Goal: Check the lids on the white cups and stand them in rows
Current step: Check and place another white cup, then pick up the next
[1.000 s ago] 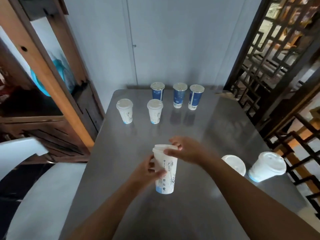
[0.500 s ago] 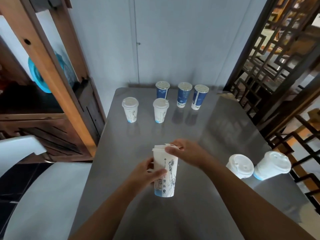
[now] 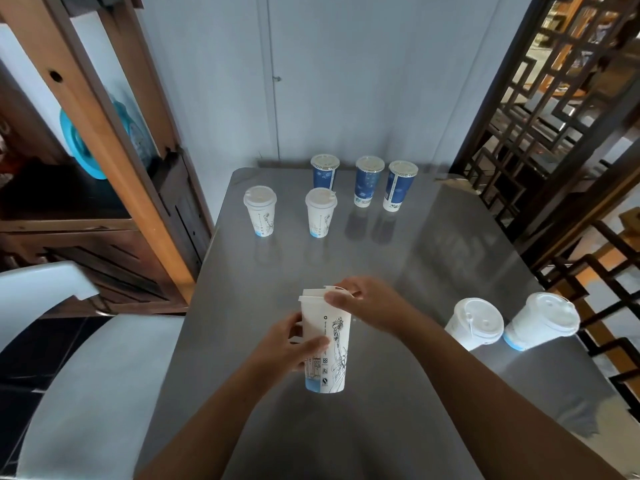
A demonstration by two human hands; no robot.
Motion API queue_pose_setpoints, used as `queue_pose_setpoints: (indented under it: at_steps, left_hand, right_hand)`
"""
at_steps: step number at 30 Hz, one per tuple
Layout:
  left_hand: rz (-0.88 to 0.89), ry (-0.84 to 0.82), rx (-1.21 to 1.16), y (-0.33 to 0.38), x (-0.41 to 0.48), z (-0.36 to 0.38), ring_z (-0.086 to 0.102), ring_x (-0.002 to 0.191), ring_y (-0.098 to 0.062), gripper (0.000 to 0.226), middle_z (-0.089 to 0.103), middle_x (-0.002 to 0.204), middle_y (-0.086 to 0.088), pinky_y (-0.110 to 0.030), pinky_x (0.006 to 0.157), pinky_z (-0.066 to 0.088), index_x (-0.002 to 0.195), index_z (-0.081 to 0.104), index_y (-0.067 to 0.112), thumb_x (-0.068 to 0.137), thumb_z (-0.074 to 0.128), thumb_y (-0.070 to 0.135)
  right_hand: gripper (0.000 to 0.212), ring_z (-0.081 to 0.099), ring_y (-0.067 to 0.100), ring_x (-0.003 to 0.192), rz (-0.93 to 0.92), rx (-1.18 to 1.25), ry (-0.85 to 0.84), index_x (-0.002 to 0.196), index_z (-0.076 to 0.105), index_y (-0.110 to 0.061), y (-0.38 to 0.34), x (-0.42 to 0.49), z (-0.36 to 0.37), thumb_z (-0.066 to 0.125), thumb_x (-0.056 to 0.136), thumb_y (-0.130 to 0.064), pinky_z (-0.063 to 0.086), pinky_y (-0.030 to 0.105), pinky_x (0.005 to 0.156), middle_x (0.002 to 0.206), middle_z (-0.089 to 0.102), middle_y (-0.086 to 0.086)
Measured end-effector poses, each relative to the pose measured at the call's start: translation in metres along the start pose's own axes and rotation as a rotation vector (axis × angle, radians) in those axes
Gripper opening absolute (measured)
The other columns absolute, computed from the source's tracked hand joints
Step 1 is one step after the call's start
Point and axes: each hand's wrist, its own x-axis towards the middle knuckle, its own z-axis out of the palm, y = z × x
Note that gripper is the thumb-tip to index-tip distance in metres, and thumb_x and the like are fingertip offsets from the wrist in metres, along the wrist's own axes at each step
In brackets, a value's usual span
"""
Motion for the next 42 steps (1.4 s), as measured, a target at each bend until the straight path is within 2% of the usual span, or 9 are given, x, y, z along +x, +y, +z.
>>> queue_pose_setpoints:
  at_steps: [5,13,16,20,24,31,37,40,42]
  left_hand:
    - [-0.004,-0.003,-0.180,0.001,-0.003,-0.003,0.075,0.100,-0.027,0.045,0.074,0.113,-0.011,-0.042,0.076,0.063,0.116,0.065,0.021,0.074,0.078,0.031]
    - [0.033,0.090,-0.625,-0.011,-0.013,0.008,0.072,0.105,-0.033,0.052,0.072,0.117,-0.020,-0.037,0.079,0.061,0.122,0.062,0.010,0.075,0.078,0.023]
    - [0.009,0.088,-0.570,-0.017,-0.018,0.004,0.072,0.108,-0.029,0.051,0.074,0.117,-0.011,-0.038,0.079,0.060,0.112,0.070,0.024,0.065,0.086,0.035]
    - [-0.121,0.077,-0.596,-0.024,-0.022,-0.013,0.071,0.109,-0.033,0.100,0.069,0.123,-0.012,-0.049,0.079,0.060,0.125,0.056,0.016,0.040,0.097,0.052]
    - [-0.171,0.139,-0.675,-0.018,-0.022,-0.030,0.071,0.108,-0.035,0.083,0.060,0.136,-0.018,-0.051,0.076,0.060,0.136,0.047,0.021,0.070,0.077,0.063]
    - [-0.243,0.131,-0.493,-0.006,-0.016,-0.040,0.073,0.101,-0.033,0.057,0.072,0.118,-0.013,-0.046,0.073,0.061,0.118,0.069,0.026,0.074,0.057,0.061]
    - [-0.095,0.139,-0.566,-0.011,-0.020,-0.042,0.075,0.098,-0.024,0.039,0.077,0.111,-0.004,-0.042,0.074,0.061,0.118,0.070,0.023,0.086,0.067,0.047]
    - [0.021,0.104,-0.544,-0.005,-0.024,-0.045,0.070,0.110,-0.028,0.072,0.071,0.123,-0.010,-0.044,0.084,0.060,0.128,0.063,0.020,0.067,0.086,0.050]
    - [0.066,0.061,-0.528,-0.001,-0.026,-0.046,0.066,0.117,-0.032,0.086,0.067,0.129,-0.014,-0.048,0.091,0.058,0.134,0.057,0.017,0.061,0.091,0.048]
  right_hand:
    - [0.045,0.067,0.015,0.098,0.142,0.393,0.177,0.129,0.056,-0.017,0.008,-0.016,0.017,0.054,0.094,-0.045,0.057,0.036,0.084,0.117,0.065,0.000]
    - [0.039,0.073,0.028,0.075,0.492,1.052,0.041,0.106,0.065,-0.007,0.017,-0.056,0.069,0.060,0.087,-0.041,0.059,0.037,0.065,0.087,0.076,0.014]
    - [0.036,0.073,0.026,0.075,0.455,0.966,0.100,0.102,0.066,-0.008,0.013,-0.056,0.066,0.065,0.085,-0.040,0.061,0.037,0.067,0.085,0.078,0.013]
    - [0.033,0.073,0.012,0.075,0.287,0.522,0.275,0.103,0.070,-0.017,0.006,-0.055,0.046,0.075,0.079,-0.039,0.060,0.031,0.069,0.088,0.077,0.000]
    - [0.036,0.065,0.004,0.087,0.069,0.065,0.471,0.109,0.067,-0.032,-0.001,-0.060,0.024,0.079,0.076,-0.038,0.052,0.020,0.075,0.098,0.067,-0.013]
    - [0.048,0.065,0.004,0.092,-0.156,-0.016,0.278,0.119,0.064,-0.037,-0.019,-0.066,0.008,0.079,0.073,-0.039,0.055,0.022,0.080,0.111,0.059,-0.020]
    - [0.025,0.068,0.002,0.094,0.078,0.341,0.287,0.112,0.064,-0.034,-0.022,-0.062,0.015,0.067,0.087,-0.031,0.057,0.017,0.073,0.106,0.070,-0.010]
    - [0.017,0.072,0.019,0.089,0.239,0.635,0.207,0.107,0.067,-0.023,-0.023,-0.060,0.014,0.058,0.094,-0.031,0.062,0.039,0.063,0.101,0.074,0.003]
    - [0.020,0.074,0.022,0.077,0.303,0.669,0.137,0.102,0.068,-0.021,-0.024,-0.062,0.013,0.054,0.096,-0.035,0.058,0.036,0.055,0.092,0.077,0.005]
